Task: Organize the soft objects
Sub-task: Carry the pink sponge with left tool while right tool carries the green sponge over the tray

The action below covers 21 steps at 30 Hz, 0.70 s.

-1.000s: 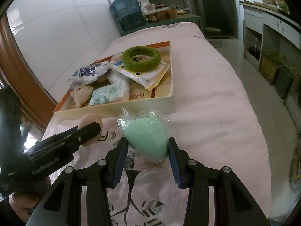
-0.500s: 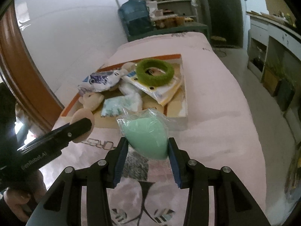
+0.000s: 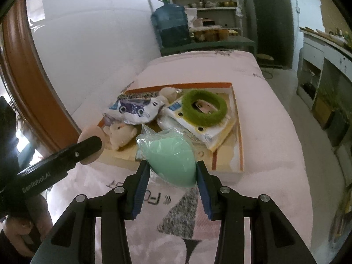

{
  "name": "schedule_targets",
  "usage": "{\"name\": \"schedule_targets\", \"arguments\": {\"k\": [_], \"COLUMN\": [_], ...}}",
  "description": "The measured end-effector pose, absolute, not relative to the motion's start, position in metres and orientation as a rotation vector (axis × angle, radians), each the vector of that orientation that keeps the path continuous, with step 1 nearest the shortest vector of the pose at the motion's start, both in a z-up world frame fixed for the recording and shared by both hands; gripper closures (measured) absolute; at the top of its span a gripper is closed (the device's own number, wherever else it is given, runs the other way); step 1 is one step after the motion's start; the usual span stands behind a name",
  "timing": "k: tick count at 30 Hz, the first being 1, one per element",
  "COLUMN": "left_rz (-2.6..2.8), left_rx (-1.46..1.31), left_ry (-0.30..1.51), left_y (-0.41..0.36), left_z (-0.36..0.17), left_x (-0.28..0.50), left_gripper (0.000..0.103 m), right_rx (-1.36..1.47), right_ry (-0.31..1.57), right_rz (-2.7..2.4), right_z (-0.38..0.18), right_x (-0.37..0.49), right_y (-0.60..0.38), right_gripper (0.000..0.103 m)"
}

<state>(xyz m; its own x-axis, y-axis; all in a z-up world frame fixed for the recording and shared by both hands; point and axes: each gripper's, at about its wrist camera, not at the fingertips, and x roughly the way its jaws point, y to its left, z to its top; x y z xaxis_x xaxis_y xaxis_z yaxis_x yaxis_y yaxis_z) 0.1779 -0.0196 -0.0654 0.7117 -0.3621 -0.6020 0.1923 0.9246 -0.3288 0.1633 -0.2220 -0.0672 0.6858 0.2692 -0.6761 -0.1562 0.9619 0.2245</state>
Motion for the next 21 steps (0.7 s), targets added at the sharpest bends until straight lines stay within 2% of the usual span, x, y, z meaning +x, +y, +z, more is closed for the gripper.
{"name": "schedule_targets", "arguments": {"k": [21], "left_rz": [-0.31], "left_rx": [-0.255], "left_ry": [0.716], "left_y": [-0.015], "left_z": [-0.072], "left_x": [0.212], "left_gripper": [0.063], "right_rx": [0.12], "right_ry": [0.769], "right_rz": [0.269], "right_z": [-0.065], "right_x": [0.218], "right_y": [-0.2], "right_gripper": [0.059]}}
